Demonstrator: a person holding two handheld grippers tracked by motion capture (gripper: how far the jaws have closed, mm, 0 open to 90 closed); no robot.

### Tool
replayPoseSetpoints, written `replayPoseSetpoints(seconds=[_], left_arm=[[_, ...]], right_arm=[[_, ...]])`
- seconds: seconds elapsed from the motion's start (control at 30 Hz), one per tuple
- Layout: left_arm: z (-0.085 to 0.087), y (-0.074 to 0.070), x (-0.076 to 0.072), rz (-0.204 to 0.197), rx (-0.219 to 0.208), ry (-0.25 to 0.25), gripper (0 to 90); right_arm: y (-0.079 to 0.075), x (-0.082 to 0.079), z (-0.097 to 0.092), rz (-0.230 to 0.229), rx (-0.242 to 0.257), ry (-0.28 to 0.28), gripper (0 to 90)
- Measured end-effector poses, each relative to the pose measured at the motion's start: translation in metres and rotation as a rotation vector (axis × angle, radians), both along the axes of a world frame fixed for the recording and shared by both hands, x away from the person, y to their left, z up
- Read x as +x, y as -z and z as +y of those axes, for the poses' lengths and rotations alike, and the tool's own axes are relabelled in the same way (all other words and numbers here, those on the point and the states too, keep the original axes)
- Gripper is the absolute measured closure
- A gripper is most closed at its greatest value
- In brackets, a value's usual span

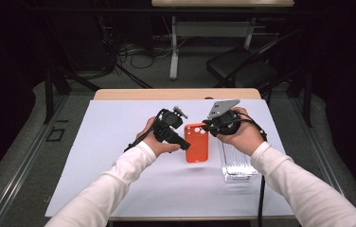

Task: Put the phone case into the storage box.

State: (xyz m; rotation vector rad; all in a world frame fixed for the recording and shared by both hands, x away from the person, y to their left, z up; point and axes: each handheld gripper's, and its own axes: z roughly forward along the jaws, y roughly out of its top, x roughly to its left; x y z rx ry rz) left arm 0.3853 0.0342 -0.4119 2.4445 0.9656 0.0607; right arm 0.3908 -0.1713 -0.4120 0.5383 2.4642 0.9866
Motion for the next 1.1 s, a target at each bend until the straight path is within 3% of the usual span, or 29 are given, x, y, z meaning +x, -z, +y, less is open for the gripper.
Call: replayPoseSetpoints(seconds=[0.33,0.67,1.1], left_arm=[[0.010,0.005,-0.001,-0.031,-0.084,0.061,18.2],[0.018,0.010,-0.005,-0.025,-0.110,0.054,11.3],[0.026,0.008,-0.013,-0.055,-0.131,0.068,0.5]], right_arm=[[-0.004,-0.001,-0.005,-0.010,0.003,-0.013,80.0],[-0.009,-0.002,-0.010,-0.021,0.008,-0.027,79.9],[-0.016,-0.002,-0.012,-0.040,0.017,-0.050,79.8]])
